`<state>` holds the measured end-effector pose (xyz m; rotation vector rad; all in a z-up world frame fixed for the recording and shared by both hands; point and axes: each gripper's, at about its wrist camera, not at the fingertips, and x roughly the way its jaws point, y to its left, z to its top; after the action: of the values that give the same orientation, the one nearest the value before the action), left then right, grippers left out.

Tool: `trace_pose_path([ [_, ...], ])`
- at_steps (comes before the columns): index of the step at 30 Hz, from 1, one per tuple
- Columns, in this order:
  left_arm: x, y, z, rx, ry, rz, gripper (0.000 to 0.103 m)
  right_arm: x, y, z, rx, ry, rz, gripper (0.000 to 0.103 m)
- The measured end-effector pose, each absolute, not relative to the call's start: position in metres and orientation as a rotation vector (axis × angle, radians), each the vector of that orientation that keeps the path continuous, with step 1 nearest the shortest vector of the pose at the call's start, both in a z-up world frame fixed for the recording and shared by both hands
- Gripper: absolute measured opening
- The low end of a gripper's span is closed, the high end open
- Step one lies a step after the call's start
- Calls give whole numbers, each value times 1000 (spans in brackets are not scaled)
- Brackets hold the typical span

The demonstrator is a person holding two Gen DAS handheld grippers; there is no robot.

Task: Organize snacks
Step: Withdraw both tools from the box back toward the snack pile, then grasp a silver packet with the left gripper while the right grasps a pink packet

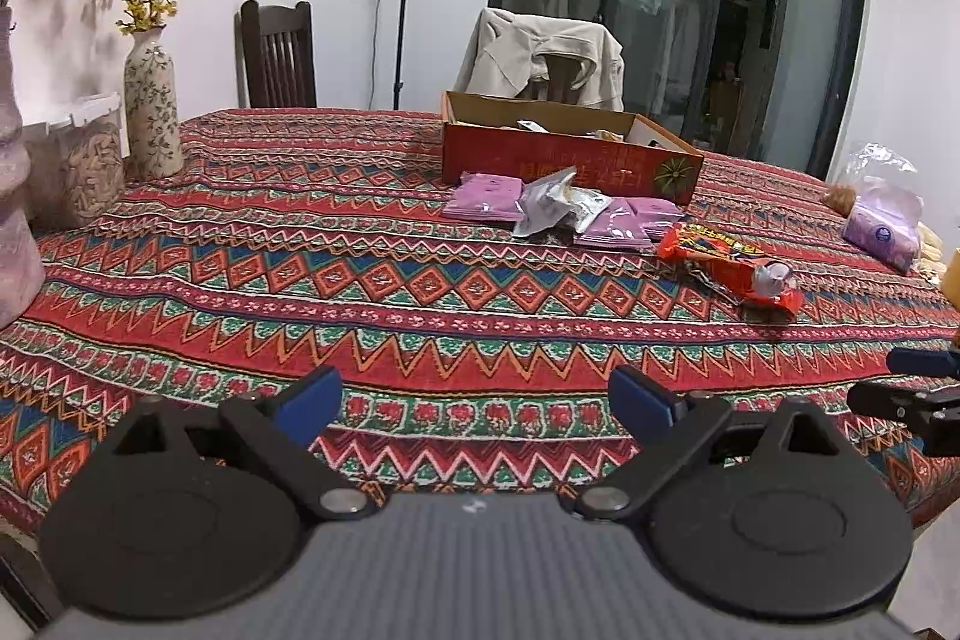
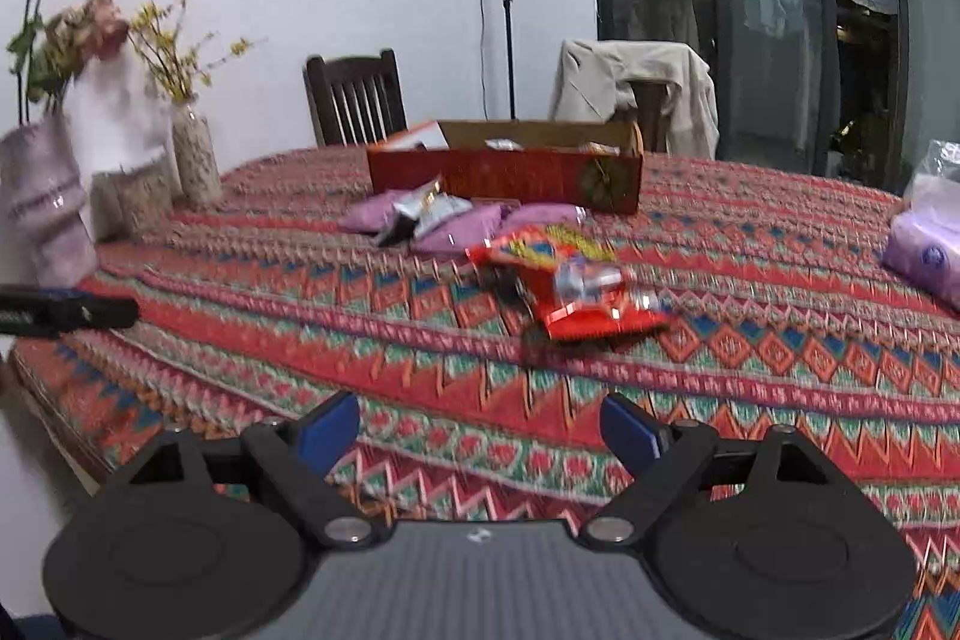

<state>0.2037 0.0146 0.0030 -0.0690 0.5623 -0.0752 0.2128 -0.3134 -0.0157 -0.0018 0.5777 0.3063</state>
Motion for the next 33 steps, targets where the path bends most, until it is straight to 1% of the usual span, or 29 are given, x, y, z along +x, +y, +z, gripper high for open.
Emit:
trace_pose_path([
  [9,230,8,-2,-57,583,-73,96,230,-313,-19,25,585,324,87],
  [12,251,0,-5,-44,594,-93,93,244,-311,-20,12,602,320,87],
  [14,271,-8,-5,-18,595,-118,86,257,-310,-20,1,606,322,87],
  [15,281,-13,-4,-2,591,-130,84,264,-310,-19,3,606,324,87],
  [17,307,-23,-2,37,577,-159,76,280,-311,-15,8,597,329,87],
  [18,323,-28,0,55,571,-173,74,291,-312,-11,10,590,334,86],
  [20,353,-37,2,72,562,-200,68,312,-312,-5,17,579,341,86],
  [24,414,-58,-1,93,556,-244,64,371,-312,3,13,592,306,85],
  [26,443,-67,-8,92,586,-251,53,406,-313,4,31,608,296,85],
  [28,465,-72,-17,75,622,-259,47,440,-315,2,76,631,303,85],
  [29,473,-73,-21,68,639,-256,41,457,-315,0,96,646,306,85],
  [33,481,-67,-29,36,629,-256,38,507,-301,-15,54,687,264,85],
])
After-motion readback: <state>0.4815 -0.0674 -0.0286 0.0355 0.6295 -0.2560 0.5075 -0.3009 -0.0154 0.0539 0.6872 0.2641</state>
